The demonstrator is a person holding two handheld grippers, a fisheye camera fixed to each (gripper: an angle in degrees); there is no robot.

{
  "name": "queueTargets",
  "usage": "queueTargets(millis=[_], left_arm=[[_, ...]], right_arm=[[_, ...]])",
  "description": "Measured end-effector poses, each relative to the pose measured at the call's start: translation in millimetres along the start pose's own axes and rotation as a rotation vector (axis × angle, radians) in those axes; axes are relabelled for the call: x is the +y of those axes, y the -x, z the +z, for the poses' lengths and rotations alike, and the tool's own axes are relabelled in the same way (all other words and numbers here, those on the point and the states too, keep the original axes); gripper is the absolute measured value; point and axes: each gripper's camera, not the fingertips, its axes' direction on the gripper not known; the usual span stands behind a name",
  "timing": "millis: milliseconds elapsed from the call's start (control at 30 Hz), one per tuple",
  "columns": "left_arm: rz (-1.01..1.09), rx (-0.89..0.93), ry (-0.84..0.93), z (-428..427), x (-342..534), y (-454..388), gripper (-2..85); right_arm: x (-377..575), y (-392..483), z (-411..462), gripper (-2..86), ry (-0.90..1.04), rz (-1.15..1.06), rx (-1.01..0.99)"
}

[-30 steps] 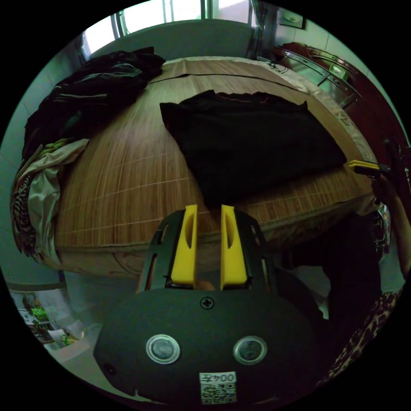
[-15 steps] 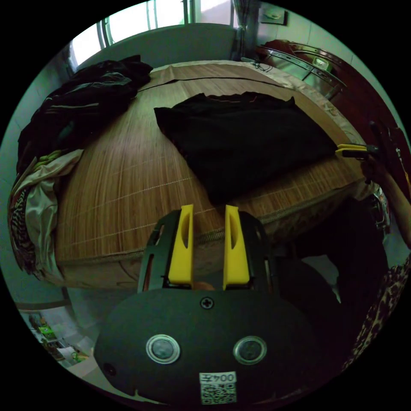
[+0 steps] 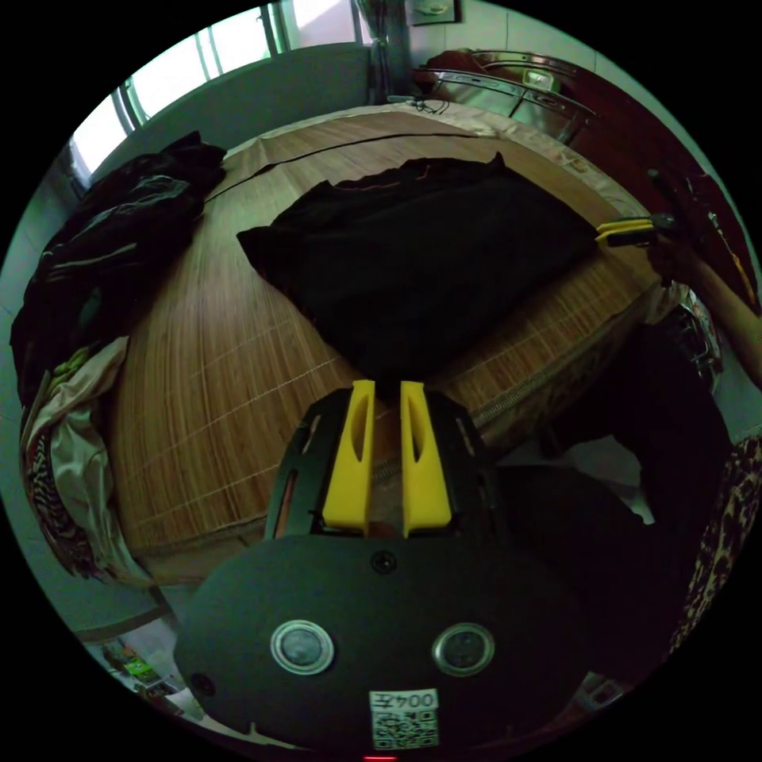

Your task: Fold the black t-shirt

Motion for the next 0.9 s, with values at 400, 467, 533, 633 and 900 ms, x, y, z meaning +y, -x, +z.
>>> queueTargets(millis=[400,467,533,633,900], left_arm=[[-0.075,0.056,-0.047,-22.3,19.4,11.2,1.2],[-0.095,0.07,-0.048,-27.6,26.3,14.9,1.0],[-0.105,0.08,-0.048,-31.5,31.3,16.6,1.0],[-0.102,0.102,-0.046,-38.0,39.4,14.4,0.9],[-0.102,0.129,-0.021,-46.8,77.2,-13.8,1.0]], right_arm=[[9.8,-7.5,-30.5,-0.7,-0.028,-0.015,-0.017],[11.5,-8.6,-35.9,-0.7,-0.024,-0.021,-0.017],[13.0,-8.8,-40.9,-0.8,-0.02,-0.03,-0.02],[16.3,-6.6,-48.8,-0.8,-0.001,-0.054,-0.033],[46.2,4.8,-64.7,-0.4,0.082,-0.036,-0.083]])
